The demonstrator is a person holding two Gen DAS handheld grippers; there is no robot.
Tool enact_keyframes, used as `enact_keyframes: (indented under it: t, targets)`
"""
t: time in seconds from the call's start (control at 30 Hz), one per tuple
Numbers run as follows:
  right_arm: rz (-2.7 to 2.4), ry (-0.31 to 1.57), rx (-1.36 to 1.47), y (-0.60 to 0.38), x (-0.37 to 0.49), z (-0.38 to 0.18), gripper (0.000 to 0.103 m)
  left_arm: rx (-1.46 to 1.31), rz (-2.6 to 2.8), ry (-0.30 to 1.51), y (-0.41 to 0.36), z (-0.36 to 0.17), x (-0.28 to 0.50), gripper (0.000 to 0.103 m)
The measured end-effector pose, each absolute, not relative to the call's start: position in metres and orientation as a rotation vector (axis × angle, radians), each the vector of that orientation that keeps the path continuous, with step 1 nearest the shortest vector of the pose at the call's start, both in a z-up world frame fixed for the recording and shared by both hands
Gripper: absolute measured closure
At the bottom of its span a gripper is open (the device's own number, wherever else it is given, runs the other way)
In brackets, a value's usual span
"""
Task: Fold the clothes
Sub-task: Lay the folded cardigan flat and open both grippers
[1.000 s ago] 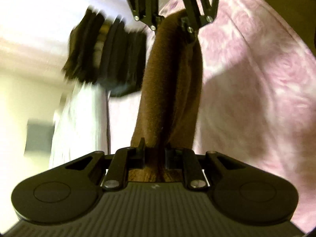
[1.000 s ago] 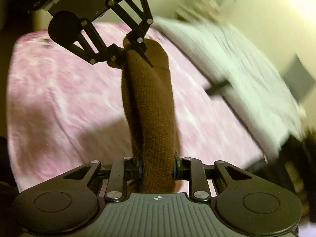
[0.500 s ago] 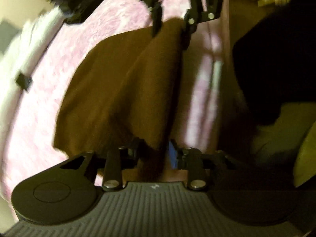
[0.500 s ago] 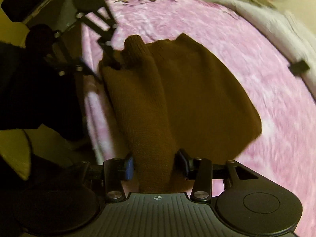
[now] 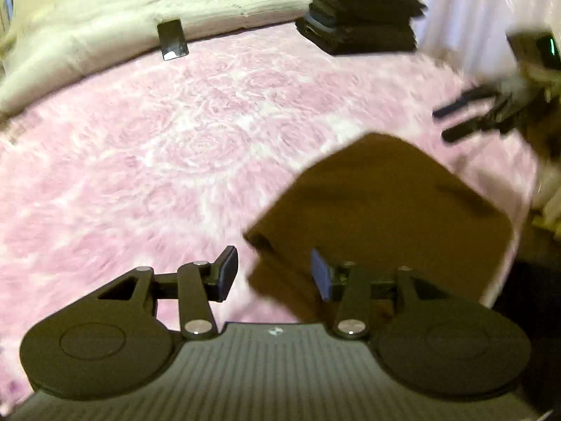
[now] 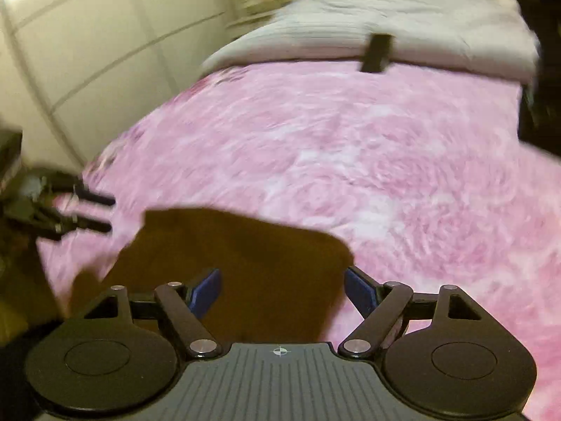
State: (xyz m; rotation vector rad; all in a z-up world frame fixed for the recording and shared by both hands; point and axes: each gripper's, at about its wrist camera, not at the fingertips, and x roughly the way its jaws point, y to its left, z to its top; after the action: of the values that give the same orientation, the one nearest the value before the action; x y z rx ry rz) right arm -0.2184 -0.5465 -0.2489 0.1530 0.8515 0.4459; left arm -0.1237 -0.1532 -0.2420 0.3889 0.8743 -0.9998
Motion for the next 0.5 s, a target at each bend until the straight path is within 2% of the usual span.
enact_keyframes:
  t: [0.03, 0.1, 0.13, 0.17, 0.2, 0.3, 0.43, 0.5]
  targets:
    - [0.43, 0.853, 0.199, -0.553, -0.206, -0.26, 0.023, 0.388, -1.025, 0.909, -0.158, -0.252, -0.115, 0.064]
    - [0.402, 0.871, 0.288, -0.569, -0.182, -0.281, 0.024, 0.407, -1.055, 0.902, -0.162, -0.266, -0.112, 0.078]
    - [0.399, 0.895, 0.331, -0.573, -0.172, -0.291, 0.032, 0.418, -1.07, 0.897, -0.164, -0.272, -0.111, 0.085]
    - [0.395, 0.917, 0.372, -0.577, -0.163, -0.301, 0.066, 0.428, -1.084, 0.891, -0.166, -0.279, -0.11, 0.094]
    - [0.385, 0.909, 0.377, -0.578, -0.162, -0.303, 0.077, 0.428, -1.084, 0.869, -0.166, -0.277, -0.106, 0.094]
    - [0.353, 0.872, 0.369, -0.579, -0.162, -0.307, 0.085, 0.455, -1.067, 0.775, -0.169, -0.271, -0.099, 0.094]
    - [0.311, 0.811, 0.292, -0.577, -0.169, -0.313, 0.085, 0.532, -1.062, 0.727, -0.193, -0.293, -0.092, 0.093]
    - [0.305, 0.782, 0.239, -0.574, -0.177, -0.313, 0.082, 0.552, -1.031, 0.711, -0.193, -0.306, -0.095, 0.088]
